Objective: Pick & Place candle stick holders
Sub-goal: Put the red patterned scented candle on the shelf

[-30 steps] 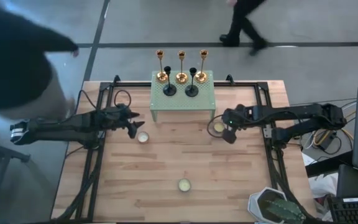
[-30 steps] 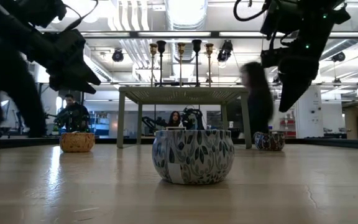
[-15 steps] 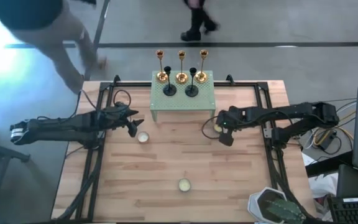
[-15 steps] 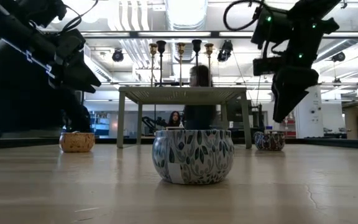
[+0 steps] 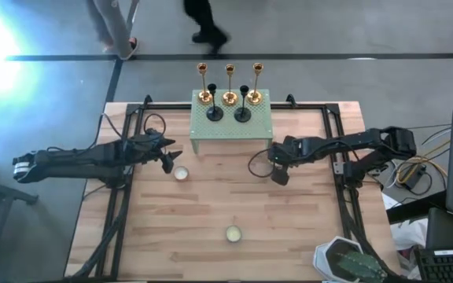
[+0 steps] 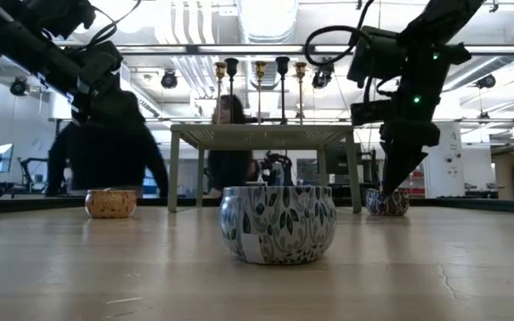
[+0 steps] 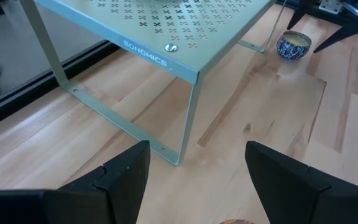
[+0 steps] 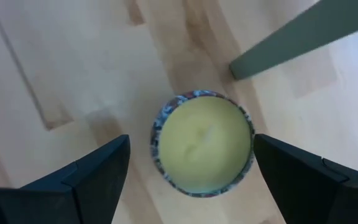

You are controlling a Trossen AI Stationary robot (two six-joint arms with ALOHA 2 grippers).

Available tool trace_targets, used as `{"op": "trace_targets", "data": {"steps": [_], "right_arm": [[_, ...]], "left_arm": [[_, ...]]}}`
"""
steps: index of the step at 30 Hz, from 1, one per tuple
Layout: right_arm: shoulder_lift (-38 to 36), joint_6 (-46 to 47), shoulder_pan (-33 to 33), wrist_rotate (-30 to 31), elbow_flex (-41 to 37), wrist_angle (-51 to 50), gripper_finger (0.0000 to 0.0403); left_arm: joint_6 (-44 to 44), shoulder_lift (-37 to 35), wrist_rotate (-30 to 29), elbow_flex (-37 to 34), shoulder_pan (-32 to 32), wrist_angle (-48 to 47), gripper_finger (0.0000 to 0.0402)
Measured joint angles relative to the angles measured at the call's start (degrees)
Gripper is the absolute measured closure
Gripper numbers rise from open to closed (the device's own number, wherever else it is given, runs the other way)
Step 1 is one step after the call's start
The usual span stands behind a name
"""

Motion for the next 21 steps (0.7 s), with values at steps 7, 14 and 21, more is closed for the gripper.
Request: {"op": "trace_targets", "data": {"steps": [7,14,21], "right_arm": [[1.5,-0.4,-1.6,1.6,0.0,0.2,0.006],[2.8,-0.4,-2.9,1.4,0.0,0.5,0.0048],[5.0,-1.4,-2.9,-0.4,0.0,2.7,0.0049]], "left_arm": [[0.0,0.0,0.0,0.0,0.0,-0.2,0.0133],[0.0,0.0,0.0,0.0,0.0,-0.6,0.0133],[0.0,0.0,0.0,0.0,0.0,-0.6,0.0133]]}}
